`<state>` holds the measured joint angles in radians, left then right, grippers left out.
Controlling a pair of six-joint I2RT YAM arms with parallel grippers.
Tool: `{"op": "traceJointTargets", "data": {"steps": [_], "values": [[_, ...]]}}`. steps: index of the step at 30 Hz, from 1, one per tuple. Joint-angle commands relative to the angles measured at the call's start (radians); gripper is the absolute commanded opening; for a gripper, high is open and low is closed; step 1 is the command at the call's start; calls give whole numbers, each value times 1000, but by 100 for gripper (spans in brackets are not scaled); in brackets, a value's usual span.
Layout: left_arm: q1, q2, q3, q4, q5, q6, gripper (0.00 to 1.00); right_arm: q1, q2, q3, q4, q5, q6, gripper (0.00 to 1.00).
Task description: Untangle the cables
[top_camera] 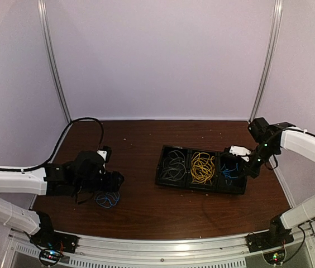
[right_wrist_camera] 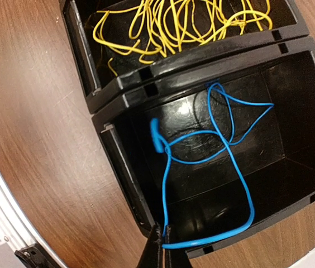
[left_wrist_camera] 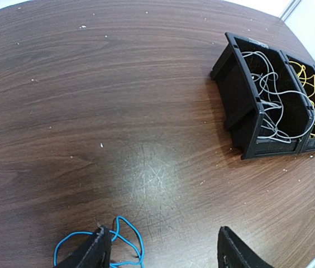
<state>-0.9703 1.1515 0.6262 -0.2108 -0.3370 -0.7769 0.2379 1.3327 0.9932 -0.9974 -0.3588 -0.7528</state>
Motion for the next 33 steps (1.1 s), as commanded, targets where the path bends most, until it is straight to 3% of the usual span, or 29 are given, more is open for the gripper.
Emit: {"op": "traceJointTargets", "data": {"steps": [1, 8, 16, 23, 26, 29, 33], "values": [[7, 9, 13, 22, -1, 4, 66, -5, 47, 44, 68, 33, 33, 0], [7, -10, 6, 13, -2, -4, 66, -3, 146, 63, 70, 106, 17, 0], [13, -4, 15, -22, -11, -1, 68, 9, 99, 91, -6, 148, 28, 30], [89, 53, -9, -64, 34, -28, 70, 9, 4, 116, -109, 189, 29, 41], [142, 91, -23, -44, 96, -22, 66, 20, -19, 155, -114, 144, 36, 43], [171, 123, -24, -38, 134, -13, 59, 88, -23, 160, -67, 86, 63, 44], [176, 129, -16, -68, 147, -15, 55, 279, 29, 172, 63, 83, 143, 43]]}}
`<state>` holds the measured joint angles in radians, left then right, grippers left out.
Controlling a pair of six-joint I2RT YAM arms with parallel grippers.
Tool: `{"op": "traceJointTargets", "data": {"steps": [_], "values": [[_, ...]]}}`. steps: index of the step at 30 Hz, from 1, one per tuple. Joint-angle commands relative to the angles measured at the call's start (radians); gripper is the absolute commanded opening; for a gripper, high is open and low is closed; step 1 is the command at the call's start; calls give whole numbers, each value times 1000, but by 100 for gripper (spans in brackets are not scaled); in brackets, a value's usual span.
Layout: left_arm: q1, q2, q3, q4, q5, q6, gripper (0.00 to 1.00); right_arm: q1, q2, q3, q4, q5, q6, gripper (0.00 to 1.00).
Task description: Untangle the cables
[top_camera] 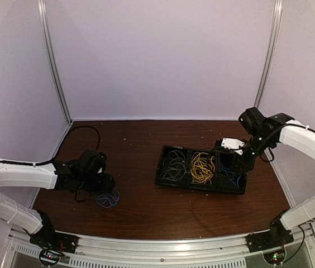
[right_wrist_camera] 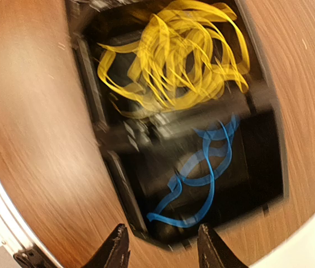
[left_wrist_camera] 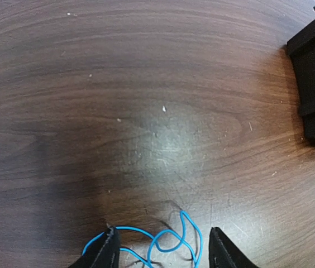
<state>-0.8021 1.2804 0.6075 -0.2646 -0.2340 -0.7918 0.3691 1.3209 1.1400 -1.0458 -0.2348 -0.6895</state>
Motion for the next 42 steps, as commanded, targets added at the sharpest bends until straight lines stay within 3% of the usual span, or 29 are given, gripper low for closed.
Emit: {"op": "traceJointTargets", "data": {"steps": [1, 9, 13, 21, 29, 35, 42], "values": [[7, -7, 1, -27, 45, -2, 54, 195, 66, 41, 140, -50, 94, 43], [35, -86, -70, 32, 118, 91, 51, 399, 337, 243, 284, -185, 151, 41], [35, -29, -6, 19, 100, 184, 48, 448, 406, 274, 297, -210, 163, 41], [35, 122, 104, -73, 127, 339, 41, 455, 345, 203, 320, -200, 163, 42], [35, 205, 162, -126, 92, 354, 23, 455, 325, 193, 331, -201, 167, 43], [35, 224, 192, -154, 86, 354, 22, 455, 318, 176, 339, -202, 166, 42], [35, 270, 217, -189, 116, 357, 8, 455, 307, 164, 349, -193, 165, 42]]}}
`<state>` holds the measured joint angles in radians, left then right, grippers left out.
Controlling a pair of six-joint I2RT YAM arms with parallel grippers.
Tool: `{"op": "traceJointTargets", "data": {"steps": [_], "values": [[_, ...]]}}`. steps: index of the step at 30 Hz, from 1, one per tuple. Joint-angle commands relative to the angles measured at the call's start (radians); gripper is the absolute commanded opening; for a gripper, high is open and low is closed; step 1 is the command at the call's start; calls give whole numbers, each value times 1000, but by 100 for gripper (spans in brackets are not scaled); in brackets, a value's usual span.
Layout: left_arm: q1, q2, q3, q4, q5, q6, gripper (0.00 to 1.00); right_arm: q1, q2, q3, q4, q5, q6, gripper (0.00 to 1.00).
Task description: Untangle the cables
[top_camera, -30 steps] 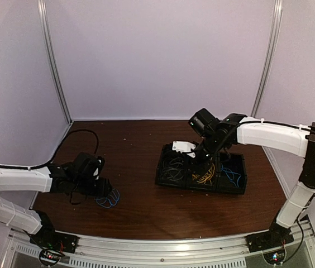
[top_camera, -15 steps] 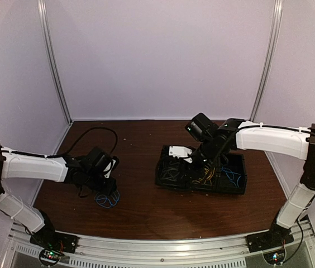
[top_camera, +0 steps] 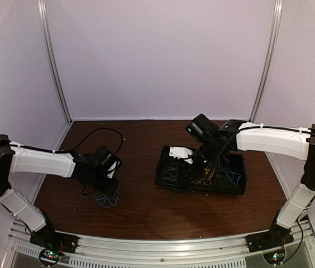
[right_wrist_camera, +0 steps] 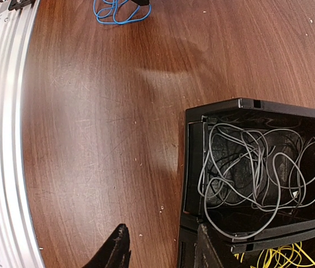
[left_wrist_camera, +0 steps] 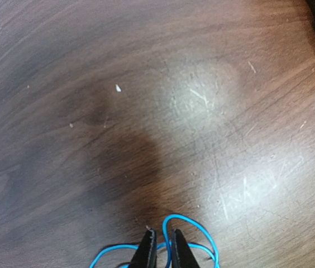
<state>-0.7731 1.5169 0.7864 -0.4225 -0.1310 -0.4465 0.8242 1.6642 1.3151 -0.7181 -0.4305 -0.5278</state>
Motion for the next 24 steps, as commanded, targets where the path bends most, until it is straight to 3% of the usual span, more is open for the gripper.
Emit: {"op": "traceJointTargets", "data": {"steps": [1, 7, 16, 24], "values": [[6, 37, 46, -36, 20, 11, 3, 0, -38, -12, 23, 4, 3, 43], [1, -29, 126, -68, 77, -21, 0, -16, -67, -14, 27, 34, -8, 42], [1, -306, 202, 50, 131, -120, 0, -69, -122, 3, 139, -156, 31, 51], [0, -417, 250, 155, 202, -161, 0, -67, 10, 111, 264, -295, 117, 56]]}}
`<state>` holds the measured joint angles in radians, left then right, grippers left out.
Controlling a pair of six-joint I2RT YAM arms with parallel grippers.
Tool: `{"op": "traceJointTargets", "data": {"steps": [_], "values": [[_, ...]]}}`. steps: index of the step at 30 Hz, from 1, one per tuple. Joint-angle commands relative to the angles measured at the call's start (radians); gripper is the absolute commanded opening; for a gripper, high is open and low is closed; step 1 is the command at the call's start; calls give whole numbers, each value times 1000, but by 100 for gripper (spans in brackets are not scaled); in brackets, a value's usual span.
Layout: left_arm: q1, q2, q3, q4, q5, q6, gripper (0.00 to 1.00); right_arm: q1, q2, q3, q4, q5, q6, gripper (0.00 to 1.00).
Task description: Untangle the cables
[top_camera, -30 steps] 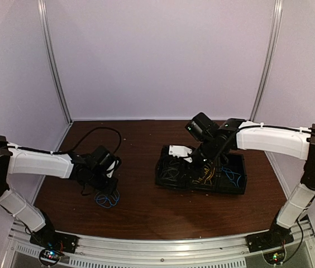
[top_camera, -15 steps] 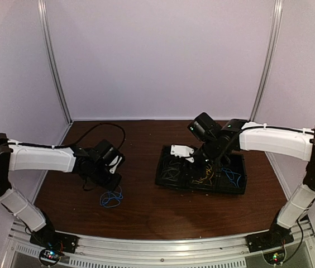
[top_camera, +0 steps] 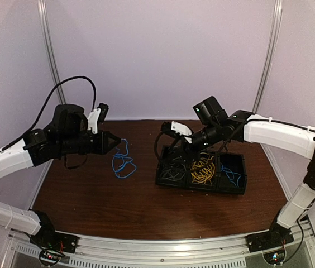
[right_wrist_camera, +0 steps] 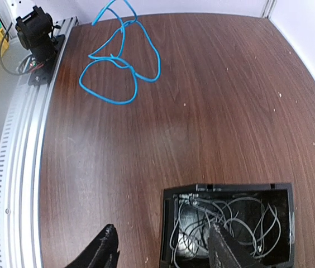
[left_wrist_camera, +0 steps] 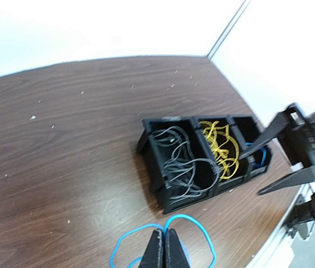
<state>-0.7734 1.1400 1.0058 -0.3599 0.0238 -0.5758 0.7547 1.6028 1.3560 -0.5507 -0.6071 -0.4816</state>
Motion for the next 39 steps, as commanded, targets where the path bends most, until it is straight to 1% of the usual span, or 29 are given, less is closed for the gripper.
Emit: {"op": "traceJointTargets", "data": {"steps": [1, 4, 8, 11, 14, 20, 22, 23, 26, 29, 32, 35, 37, 39], "values": [[1, -47, 36, 95, 48, -38, 0, 2, 94, 85, 109, -159, 88, 56], [1, -59, 56, 95, 64, -45, 0, 7, 161, 135, 140, -258, 147, 60], [0, -72, 58, 111, 76, -60, 0, 15, 258, 203, 197, -404, 293, 64], [0, -75, 57, 127, 87, -63, 0, 33, 310, 239, 256, -448, 378, 66], [0, -71, 60, 132, 101, -64, 0, 41, 345, 257, 356, -493, 474, 67], [0, -80, 56, 140, 109, -68, 0, 43, 402, 229, 609, -663, 768, 67], [0, -88, 53, 141, 104, -70, 0, 43, 396, 184, 730, -688, 866, 67], [1, -91, 52, 142, 104, -72, 0, 44, 393, 169, 763, -686, 895, 67], [0, -104, 43, 155, 98, -77, 0, 50, 399, 159, 795, -680, 935, 67], [0, -109, 40, 161, 91, -78, 0, 60, 415, 166, 797, -669, 946, 65], [0, -115, 43, 161, 90, -77, 0, 69, 436, 184, 783, -660, 956, 58], [0, -120, 43, 161, 85, -76, 0, 73, 452, 184, 844, -674, 1018, 51], [0, -124, 42, 161, 82, -76, 0, 76, 460, 178, 892, -687, 1062, 38], [1, -126, 41, 162, 78, -75, 0, 77, 461, 168, 917, -691, 1084, 14]]}}
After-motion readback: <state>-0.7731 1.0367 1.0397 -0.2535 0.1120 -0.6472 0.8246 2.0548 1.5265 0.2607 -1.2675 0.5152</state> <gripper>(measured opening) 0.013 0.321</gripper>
